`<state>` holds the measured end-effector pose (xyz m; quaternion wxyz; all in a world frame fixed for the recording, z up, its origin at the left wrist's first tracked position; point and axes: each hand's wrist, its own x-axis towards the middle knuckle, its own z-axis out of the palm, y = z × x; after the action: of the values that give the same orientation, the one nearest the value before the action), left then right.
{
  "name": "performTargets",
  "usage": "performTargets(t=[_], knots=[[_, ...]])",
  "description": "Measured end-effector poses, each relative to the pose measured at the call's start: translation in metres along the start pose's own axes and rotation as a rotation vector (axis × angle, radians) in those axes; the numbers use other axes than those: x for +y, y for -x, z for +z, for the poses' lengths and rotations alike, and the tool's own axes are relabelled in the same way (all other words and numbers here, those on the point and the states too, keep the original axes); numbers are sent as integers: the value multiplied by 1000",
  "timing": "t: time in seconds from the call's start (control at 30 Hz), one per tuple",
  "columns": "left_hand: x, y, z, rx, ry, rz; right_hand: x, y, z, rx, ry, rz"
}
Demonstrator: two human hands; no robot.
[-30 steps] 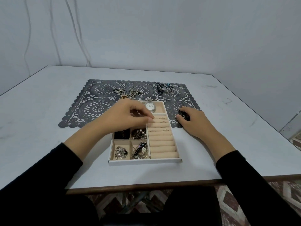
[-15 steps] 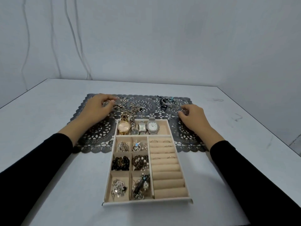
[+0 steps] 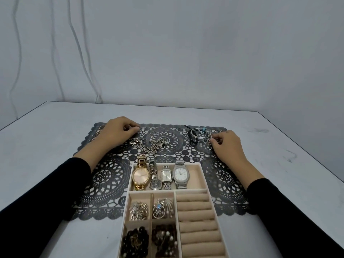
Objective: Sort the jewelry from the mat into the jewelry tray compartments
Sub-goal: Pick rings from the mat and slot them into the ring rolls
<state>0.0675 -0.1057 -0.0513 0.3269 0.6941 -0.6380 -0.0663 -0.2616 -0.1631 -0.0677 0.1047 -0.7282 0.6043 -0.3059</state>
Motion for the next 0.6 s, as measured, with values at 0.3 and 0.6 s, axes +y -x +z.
performTargets(t=[0.3, 0.6], knots=[[2, -14, 6, -39, -23, 10, 6, -1, 3, 26, -49, 53], [2, -21, 6, -125, -55, -31, 6, -6, -1, -13, -74, 64]])
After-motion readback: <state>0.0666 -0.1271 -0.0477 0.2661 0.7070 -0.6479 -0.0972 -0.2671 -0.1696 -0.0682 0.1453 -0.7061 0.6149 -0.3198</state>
